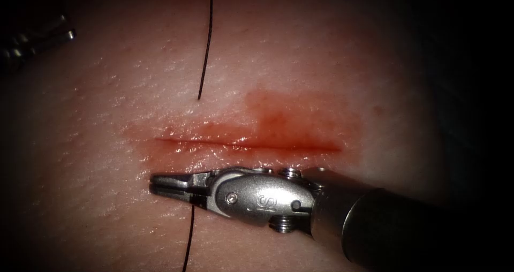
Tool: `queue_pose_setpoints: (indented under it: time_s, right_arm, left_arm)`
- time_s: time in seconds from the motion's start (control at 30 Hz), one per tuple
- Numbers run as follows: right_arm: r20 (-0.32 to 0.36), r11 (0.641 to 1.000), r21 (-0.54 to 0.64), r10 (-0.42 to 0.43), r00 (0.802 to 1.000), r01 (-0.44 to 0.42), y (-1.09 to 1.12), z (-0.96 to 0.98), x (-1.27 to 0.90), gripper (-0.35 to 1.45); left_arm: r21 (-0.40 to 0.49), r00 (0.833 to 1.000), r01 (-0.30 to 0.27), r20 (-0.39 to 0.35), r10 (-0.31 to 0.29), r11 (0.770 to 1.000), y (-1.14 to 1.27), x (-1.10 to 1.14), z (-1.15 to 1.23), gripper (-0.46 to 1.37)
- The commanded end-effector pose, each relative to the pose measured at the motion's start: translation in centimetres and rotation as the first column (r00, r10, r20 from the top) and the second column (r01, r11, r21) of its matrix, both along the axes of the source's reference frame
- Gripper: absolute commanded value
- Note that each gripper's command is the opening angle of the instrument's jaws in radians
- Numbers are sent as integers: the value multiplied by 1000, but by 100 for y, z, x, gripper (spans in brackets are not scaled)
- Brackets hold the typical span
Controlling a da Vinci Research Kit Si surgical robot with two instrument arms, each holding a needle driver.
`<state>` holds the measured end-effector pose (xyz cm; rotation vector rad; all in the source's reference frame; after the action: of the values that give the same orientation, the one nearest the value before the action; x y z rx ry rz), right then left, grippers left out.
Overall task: Wound Closure
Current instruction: Pull the suture through the cut until a short tail remains on top
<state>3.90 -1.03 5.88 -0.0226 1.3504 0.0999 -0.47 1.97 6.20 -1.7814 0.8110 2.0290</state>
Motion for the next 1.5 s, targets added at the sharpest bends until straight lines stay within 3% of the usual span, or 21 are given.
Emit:
queue_pose_setpoints:
  time_s: [0.03,0.13,0.4,0.5,0.57,1.0,1.3,1.5]
  right_arm:
    - [1,1000,0,2,1000,-2,1,0,0,-10]
    - [1,1000,4,3,1000,-3,4,-1,0,-2]
    - [-11,1000,17,18,1000,-18,16,-4,-8,47]
    - [-29,999,21,42,999,-42,24,-4,-13,100]
    - [-32,999,23,47,998,-47,27,-4,-15,110]
    - [-32,997,40,64,997,-63,43,-6,-42,106]
    - [-45,999,40,36,998,-34,36,-12,-68,112]
    - [-12,999,28,-18,1000,19,25,-16,-73,125]
  left_arm:
    - [2,1000,-7,-2,7,1000,0,0,-1,-35]
    - [1,1000,-7,-2,7,1000,0,0,0,-35]
    - [1,1000,-7,-2,7,1000,-1,0,0,-35]
    - [0,1000,-9,1,9,1000,0,0,0,-35]
    - [0,1000,-10,1,10,1000,0,0,1,-35]
    - [0,1000,-12,0,12,1000,0,-1,2,-35]
    - [1,1000,-11,0,11,1000,0,-2,3,-35]
    - [2,1000,-11,1,11,1000,1,-3,2,-35]
